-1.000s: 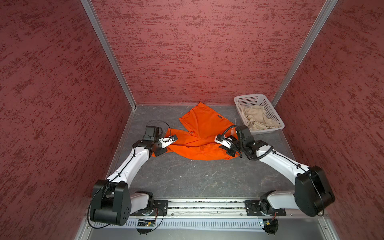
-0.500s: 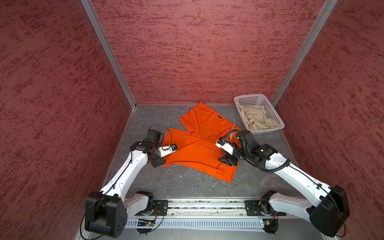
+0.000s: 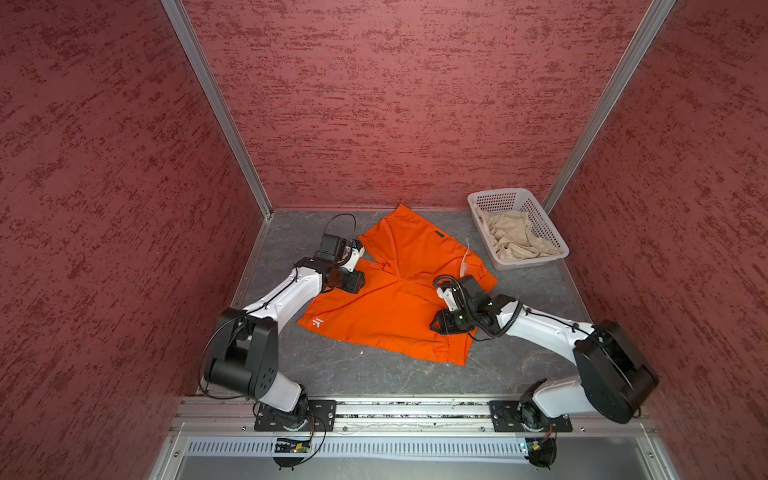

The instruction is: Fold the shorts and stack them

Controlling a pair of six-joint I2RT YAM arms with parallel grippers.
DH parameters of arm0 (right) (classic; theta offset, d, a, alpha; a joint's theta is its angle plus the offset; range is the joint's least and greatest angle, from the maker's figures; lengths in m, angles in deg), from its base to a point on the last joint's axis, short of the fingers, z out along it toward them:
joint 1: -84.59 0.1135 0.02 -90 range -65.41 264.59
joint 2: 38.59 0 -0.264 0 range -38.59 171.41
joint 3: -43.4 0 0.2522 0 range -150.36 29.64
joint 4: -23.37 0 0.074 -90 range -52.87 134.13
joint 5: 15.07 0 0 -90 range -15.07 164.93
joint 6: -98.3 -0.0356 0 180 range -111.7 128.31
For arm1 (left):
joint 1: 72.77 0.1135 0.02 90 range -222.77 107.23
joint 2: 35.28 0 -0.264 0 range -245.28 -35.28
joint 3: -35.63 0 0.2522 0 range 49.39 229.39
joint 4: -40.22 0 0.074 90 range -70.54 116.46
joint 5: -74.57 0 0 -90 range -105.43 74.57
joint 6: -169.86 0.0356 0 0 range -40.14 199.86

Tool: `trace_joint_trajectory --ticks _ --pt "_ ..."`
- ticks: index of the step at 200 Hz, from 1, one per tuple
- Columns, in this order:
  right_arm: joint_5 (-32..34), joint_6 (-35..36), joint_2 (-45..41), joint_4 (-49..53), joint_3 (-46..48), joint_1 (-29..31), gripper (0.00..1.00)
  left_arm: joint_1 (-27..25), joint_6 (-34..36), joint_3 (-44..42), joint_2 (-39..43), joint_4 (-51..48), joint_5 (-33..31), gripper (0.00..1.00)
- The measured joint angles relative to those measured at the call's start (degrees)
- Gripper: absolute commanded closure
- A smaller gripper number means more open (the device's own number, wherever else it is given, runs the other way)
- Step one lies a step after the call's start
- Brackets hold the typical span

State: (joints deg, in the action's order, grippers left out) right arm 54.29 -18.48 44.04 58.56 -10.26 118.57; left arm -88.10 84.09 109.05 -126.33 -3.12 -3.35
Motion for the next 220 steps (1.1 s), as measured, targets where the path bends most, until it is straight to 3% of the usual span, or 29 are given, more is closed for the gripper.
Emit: trace_joint_trajectory --ticks 42,106,134,163,185,220 --pt "4.1 -2.9 2.4 1.5 -0.5 -0.3 0.49 2.1 -17.9 -0.8 -10.0 1.8 -0.2 0.57" --pt "8.0 3.3 11.3 4.4 -10.5 -4.7 0.48 3.6 -36.6 -15.7 1.4 9.4 -0.4 0.63" --pt "9.0 7.0 15.7 5.0 -15.8 -5.6 0.46 2.6 -42.4 -22.9 9.2 9.9 -0.9 0.59" --pt "10.5 10.2 16.3 9.3 -19.5 -5.7 0.47 3.5 -44.8 -25.5 16.6 6.3 -1.9 0.56" --pt "9.9 11.0 12.2 10.6 -21.6 -5.7 0.50 9.7 -42.9 -22.4 18.6 5.3 -1.4 0.57" --pt "7.2 8.5 5.3 3.9 -20.6 -5.7 0.56 18.9 -38.2 -17.7 15.0 6.4 -0.1 0.59"
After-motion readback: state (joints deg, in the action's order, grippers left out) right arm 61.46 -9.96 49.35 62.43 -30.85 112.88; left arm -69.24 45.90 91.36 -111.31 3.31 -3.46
